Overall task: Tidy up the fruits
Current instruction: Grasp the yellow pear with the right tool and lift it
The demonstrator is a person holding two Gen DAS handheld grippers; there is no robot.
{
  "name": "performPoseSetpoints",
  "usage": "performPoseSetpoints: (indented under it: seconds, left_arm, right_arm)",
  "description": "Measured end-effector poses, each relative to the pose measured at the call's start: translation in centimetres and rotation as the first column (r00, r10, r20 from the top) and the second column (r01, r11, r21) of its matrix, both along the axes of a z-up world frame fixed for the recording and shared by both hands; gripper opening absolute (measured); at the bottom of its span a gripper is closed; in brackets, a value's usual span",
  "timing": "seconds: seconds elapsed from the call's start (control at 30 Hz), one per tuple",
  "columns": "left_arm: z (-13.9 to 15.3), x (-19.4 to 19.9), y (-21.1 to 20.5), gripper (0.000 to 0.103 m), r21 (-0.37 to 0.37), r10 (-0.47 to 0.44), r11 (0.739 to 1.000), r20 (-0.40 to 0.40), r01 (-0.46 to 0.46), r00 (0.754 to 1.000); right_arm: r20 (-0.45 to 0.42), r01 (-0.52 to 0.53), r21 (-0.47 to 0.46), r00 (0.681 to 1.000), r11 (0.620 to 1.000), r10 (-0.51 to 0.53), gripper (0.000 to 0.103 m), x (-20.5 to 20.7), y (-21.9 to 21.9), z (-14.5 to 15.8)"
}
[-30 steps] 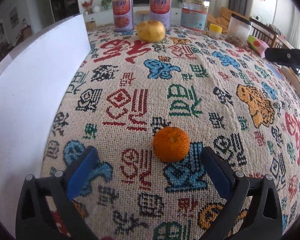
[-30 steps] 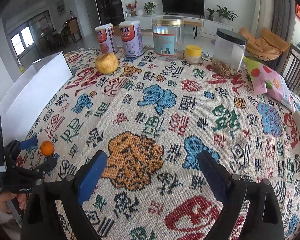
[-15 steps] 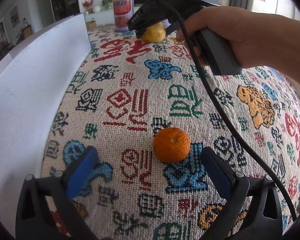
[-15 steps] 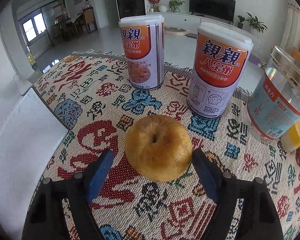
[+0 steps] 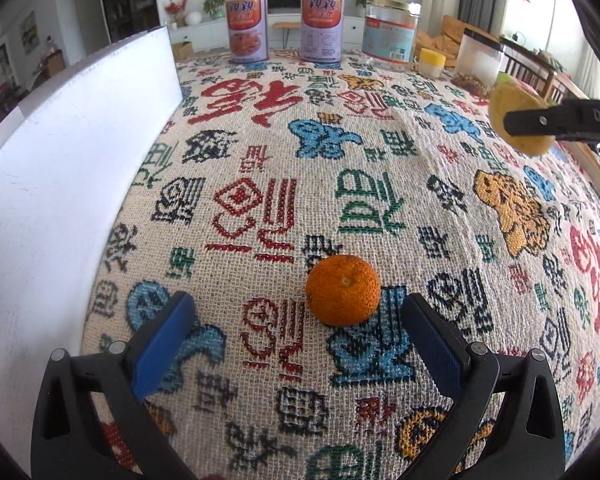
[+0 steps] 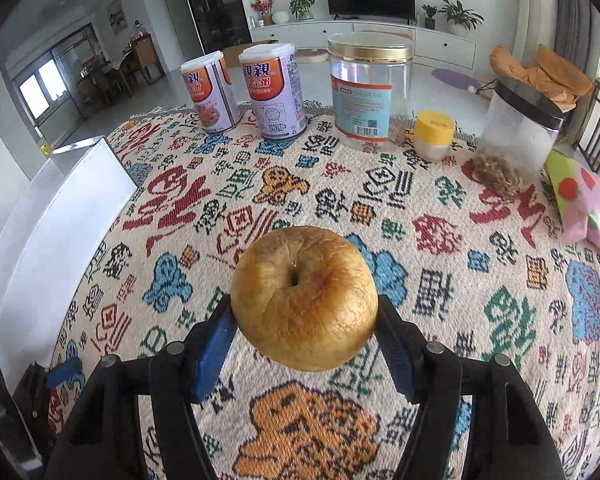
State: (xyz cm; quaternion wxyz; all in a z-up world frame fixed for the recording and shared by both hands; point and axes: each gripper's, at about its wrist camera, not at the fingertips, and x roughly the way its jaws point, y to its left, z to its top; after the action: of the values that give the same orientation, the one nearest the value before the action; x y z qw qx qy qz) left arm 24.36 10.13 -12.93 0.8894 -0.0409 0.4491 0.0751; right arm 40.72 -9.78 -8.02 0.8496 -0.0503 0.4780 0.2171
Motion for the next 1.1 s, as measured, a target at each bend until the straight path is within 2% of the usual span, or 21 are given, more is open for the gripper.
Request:
performPoseSetpoints:
  seconds: [0.17, 0.27, 0.33, 0.37, 0.43, 0.47, 0.5, 0.6, 0.73, 0.93, 1.0, 1.03, 1.1]
  left_arm:
    - [0.0, 0.0, 0.0, 0.103, 0.0, 0.0, 1.0, 0.0, 0.0, 1.0]
    - [0.0, 0.0, 0.0, 0.103, 0.0, 0.0, 1.0, 0.0, 0.0, 1.0]
    - [0.0, 0.0, 0.1, 0.102, -0.009, -0.004, 1.0, 0.001, 0.004, 1.0]
    - [0.0, -0.2, 0.2, 0.102, -0.019, -0.013, 1.0, 0.003, 0.013, 1.0]
    - [0.2, -1.0, 0.5, 0.102, -0.044, -0.066, 0.997, -0.002, 0.066, 0.998]
    - [0.2, -1.7, 0.5, 0.102, -0.04, -0.099, 0.994, -0.014, 0.098, 0.995]
    - [0.2, -2.7, 0.4, 0.102, -0.022, -0.125, 0.992, -0.022, 0.124, 0.992]
    - [0.2, -5.8, 0.3, 0.102, -0.018, -0.144, 0.989, -0.005, 0.144, 0.99]
    - [0.5, -6.1, -0.2, 0.101, -0.017, -0.146, 0.989, -0.009, 0.146, 0.989]
    - [1.9, -2.6, 1.1, 0.098, -0.145, -0.128, 0.981, 0.027, 0.13, 0.991]
    - [1.8, -1.1, 0.7, 0.081, -0.127, -0.146, 0.981, 0.002, 0.145, 0.989]
    - [1.4, -0.4, 0.3, 0.064, -0.115, -0.159, 0.981, -0.022, 0.155, 0.987]
    - [1.3, 0.3, -0.6, 0.062, -0.051, -0.175, 0.984, -0.018, 0.173, 0.984]
  right_arm:
    - [0.024, 0.043, -0.094, 0.999, 0.995, -0.041, 0.068, -9.9, -4.8, -1.3]
    - [0.015, 0.107, -0.069, 0.994, 0.992, -0.107, 0.068, -13.7, -6.5, -3.1]
    - [0.055, 0.144, -0.054, 0.988, 0.988, -0.141, 0.068, -15.3, -7.0, -3.6]
    - [0.074, 0.161, -0.055, 0.985, 0.985, -0.157, 0.069, -15.7, -7.0, -3.7]
    - [0.066, 0.202, -0.062, 0.978, 0.977, -0.198, 0.083, -16.0, -6.7, -4.4]
    - [0.055, 0.23, -0.058, 0.972, 0.972, -0.227, 0.095, -16.4, -7.0, -4.7]
    - [0.049, 0.257, -0.04, 0.966, 0.966, -0.255, 0.098, -17.0, -7.3, -4.9]
    - [0.06, 0.302, 0.01, 0.951, 0.953, -0.302, 0.103, -18.7, -8.5, -5.2]
    - [0.045, 0.345, 0.069, 0.936, 0.936, -0.348, 0.103, -18.9, -9.7, -5.1]
    - [0.063, 0.332, -0.054, 0.943, 0.942, -0.328, 0.103, -18.6, -8.1, -5.7]
    - [0.065, 0.325, -0.066, 0.945, 0.944, -0.321, 0.103, -18.6, -7.9, -5.8]
    - [0.063, 0.323, -0.05, 0.945, 0.945, -0.32, 0.103, -18.6, -8.1, -5.7]
    - [0.055, 0.32, 0.018, 0.946, 0.947, -0.321, 0.103, -18.9, -9.0, -5.5]
